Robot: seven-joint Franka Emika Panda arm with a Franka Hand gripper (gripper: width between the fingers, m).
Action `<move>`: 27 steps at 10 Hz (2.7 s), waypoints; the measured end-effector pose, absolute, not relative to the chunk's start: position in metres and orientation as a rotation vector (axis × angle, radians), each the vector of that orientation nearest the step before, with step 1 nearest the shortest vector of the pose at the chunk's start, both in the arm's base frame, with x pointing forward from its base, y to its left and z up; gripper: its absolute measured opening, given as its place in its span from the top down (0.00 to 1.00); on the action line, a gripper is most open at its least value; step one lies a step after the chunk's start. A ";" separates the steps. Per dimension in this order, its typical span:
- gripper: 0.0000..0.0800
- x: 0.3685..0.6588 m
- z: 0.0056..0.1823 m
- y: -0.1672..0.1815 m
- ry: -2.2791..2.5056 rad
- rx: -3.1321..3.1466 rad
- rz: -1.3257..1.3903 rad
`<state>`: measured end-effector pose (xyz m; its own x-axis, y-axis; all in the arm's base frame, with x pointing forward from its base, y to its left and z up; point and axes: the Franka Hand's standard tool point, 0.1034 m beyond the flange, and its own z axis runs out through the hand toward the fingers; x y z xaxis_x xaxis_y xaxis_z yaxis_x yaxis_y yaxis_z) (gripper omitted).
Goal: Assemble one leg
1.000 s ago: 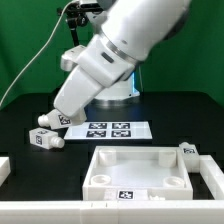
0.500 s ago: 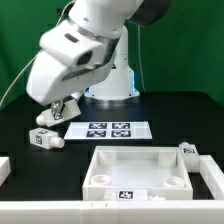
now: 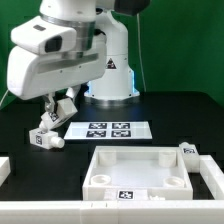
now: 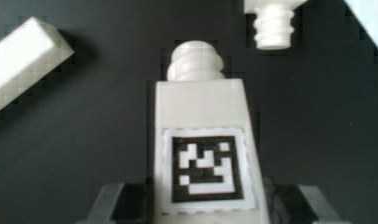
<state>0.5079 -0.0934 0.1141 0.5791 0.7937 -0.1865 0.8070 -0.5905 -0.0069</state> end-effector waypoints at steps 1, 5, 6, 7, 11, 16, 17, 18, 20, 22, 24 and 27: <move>0.65 0.506 0.115 -0.094 1.336 2.760 -0.238; 0.65 0.533 0.129 -0.039 1.244 2.888 0.045; 0.65 0.541 0.133 -0.028 1.201 2.909 0.133; 0.65 0.548 0.135 -0.018 1.190 2.911 0.196; 0.65 0.555 0.138 -0.047 1.151 2.850 0.418; 0.65 0.600 0.160 0.021 1.100 2.921 0.424; 0.65 0.617 0.165 0.042 1.088 2.922 0.454; 0.65 0.630 0.169 0.059 1.050 2.932 0.473; 0.65 0.634 0.167 0.064 1.042 2.931 0.471; 0.65 0.634 0.166 0.062 1.026 2.938 0.469; 0.65 0.629 0.163 0.059 0.903 3.001 0.465; 0.65 0.639 0.151 0.101 0.793 3.067 0.487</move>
Offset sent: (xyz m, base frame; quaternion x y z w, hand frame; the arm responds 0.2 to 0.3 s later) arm 0.0180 0.0745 0.0073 0.0444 0.1350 0.0282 0.9894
